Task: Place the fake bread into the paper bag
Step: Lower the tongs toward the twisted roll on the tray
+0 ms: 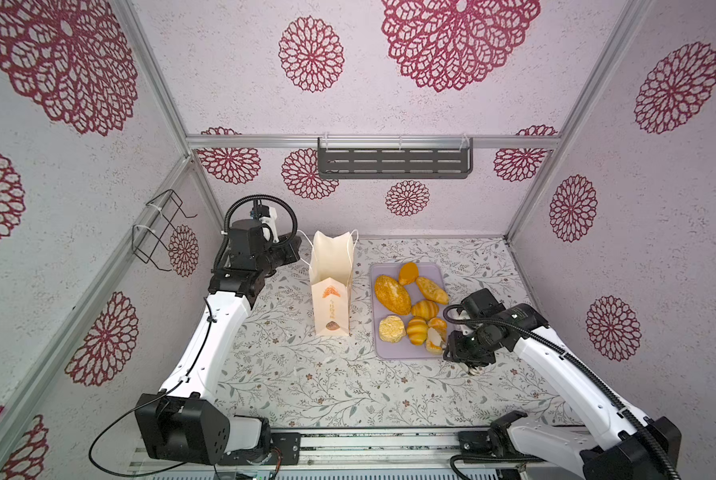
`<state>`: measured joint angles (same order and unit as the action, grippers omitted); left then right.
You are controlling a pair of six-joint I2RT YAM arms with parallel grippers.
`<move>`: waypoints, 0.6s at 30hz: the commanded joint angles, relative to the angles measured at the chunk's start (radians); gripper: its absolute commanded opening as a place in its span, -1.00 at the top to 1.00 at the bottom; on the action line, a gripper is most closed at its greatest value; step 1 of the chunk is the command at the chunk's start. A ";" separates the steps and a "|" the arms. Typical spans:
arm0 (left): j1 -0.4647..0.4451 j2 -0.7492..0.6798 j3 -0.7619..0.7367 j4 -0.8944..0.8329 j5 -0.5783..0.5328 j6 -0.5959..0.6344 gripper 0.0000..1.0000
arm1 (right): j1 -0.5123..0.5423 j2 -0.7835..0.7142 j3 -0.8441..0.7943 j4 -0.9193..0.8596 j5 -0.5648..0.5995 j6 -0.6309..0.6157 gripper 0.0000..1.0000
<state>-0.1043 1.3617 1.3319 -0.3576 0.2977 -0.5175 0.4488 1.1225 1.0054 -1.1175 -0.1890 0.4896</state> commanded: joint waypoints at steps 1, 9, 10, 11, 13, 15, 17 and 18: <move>-0.005 0.000 -0.010 0.023 -0.011 0.002 1.00 | 0.007 -0.004 -0.004 0.011 -0.003 -0.008 0.04; -0.005 0.000 -0.010 0.025 -0.010 0.003 1.00 | 0.007 0.003 -0.017 0.059 0.031 -0.002 0.04; -0.005 0.000 -0.009 0.024 -0.009 0.003 1.00 | 0.006 0.012 -0.020 0.069 0.023 -0.005 0.05; -0.006 0.000 -0.010 0.026 -0.009 0.003 1.00 | 0.007 0.020 -0.019 0.074 0.019 -0.008 0.07; -0.006 0.000 -0.010 0.023 -0.011 0.005 1.00 | 0.006 0.039 -0.019 0.080 0.020 -0.015 0.09; -0.008 -0.001 -0.010 0.024 -0.015 0.006 1.00 | 0.006 0.046 -0.021 0.089 0.021 -0.017 0.09; -0.009 -0.002 -0.010 0.022 -0.017 0.007 1.00 | 0.007 0.051 -0.023 0.096 0.025 -0.020 0.11; -0.009 -0.003 -0.011 0.023 -0.018 0.007 1.00 | 0.007 0.054 -0.025 0.100 0.024 -0.021 0.11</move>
<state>-0.1070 1.3617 1.3304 -0.3573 0.2932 -0.5171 0.4507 1.1820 0.9737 -1.0328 -0.1696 0.4858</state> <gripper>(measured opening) 0.052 0.448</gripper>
